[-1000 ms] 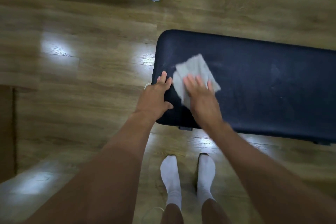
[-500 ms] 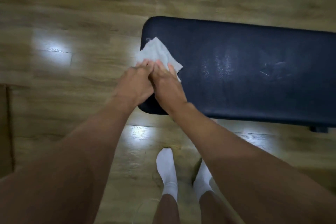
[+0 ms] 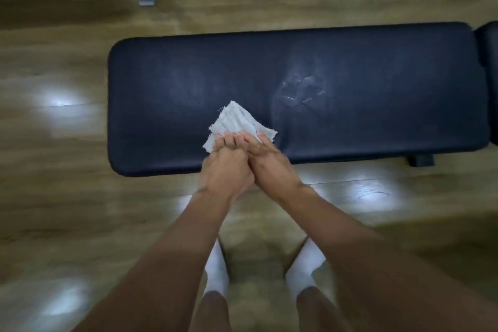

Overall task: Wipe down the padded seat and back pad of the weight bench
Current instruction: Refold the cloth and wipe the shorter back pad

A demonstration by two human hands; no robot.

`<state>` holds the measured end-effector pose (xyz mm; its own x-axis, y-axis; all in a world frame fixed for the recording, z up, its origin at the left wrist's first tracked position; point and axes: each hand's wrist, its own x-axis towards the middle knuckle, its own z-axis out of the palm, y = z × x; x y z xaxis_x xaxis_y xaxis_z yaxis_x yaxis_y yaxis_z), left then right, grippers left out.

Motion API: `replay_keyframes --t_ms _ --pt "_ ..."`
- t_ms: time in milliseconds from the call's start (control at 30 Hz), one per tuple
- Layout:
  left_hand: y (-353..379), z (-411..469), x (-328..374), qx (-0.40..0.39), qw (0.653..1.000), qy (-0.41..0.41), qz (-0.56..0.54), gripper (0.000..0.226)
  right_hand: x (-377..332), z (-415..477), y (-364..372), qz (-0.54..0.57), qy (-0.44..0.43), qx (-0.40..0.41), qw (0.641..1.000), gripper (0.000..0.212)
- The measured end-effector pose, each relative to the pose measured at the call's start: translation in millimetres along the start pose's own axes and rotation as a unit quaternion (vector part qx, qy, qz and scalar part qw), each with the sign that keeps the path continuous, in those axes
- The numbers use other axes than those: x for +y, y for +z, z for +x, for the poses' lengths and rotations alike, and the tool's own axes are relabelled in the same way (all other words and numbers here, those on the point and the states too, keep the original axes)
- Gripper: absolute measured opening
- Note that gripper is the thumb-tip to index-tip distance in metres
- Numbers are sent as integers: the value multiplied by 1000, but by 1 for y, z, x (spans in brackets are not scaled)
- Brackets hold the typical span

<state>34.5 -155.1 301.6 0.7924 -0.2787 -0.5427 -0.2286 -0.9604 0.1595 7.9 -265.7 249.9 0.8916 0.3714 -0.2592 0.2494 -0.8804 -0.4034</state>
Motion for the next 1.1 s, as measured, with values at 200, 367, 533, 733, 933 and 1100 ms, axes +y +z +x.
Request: replay_keyframes --t_ms 200,367,533,733,933,1100 --pt "19 37 162 19 996 89 -17 59 138 -93 -44 29 80 40 996 55" --pt "29 63 287 34 986 161 -6 57 240 -163 -77 61 154 64 984 53" --pt "32 81 381 1 977 212 14 60 314 -215 -99 83 230 80 966 55" --pt "32 88 423 -7 967 255 20 64 346 -242 -117 170 273 113 940 46" --pt "33 102 427 60 944 305 105 72 349 -245 -124 151 304 151 928 39" --pt "7 123 419 123 932 332 75 58 352 -241 -152 245 309 243 886 33"
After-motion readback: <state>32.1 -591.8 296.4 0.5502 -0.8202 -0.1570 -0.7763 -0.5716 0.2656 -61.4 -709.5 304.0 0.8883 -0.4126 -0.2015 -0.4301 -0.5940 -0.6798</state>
